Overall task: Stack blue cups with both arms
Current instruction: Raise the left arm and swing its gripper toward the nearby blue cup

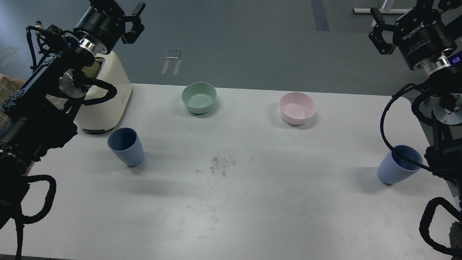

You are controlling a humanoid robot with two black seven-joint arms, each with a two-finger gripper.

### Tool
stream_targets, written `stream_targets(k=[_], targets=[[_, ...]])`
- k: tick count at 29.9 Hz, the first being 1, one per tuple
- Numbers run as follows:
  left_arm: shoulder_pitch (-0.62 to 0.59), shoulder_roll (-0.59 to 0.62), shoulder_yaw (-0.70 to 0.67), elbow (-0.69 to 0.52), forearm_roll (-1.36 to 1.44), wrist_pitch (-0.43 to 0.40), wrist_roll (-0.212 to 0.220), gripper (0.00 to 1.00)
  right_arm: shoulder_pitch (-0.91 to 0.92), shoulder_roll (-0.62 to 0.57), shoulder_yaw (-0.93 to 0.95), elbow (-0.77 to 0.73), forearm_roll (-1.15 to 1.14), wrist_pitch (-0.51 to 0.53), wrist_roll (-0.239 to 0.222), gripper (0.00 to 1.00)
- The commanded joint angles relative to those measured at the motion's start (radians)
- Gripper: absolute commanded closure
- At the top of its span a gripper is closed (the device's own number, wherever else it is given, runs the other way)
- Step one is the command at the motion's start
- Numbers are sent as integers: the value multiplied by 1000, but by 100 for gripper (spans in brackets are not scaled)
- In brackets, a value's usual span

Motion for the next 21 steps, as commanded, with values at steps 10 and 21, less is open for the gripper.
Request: stream_targets(k=[10,21], targets=[[20,10,-7,1,-3,-3,3,2,-19,-14,15,3,8,0,-1,0],[23,33,-27,12,-3,-31,2,3,-25,-4,23,9,8,0,2,0]])
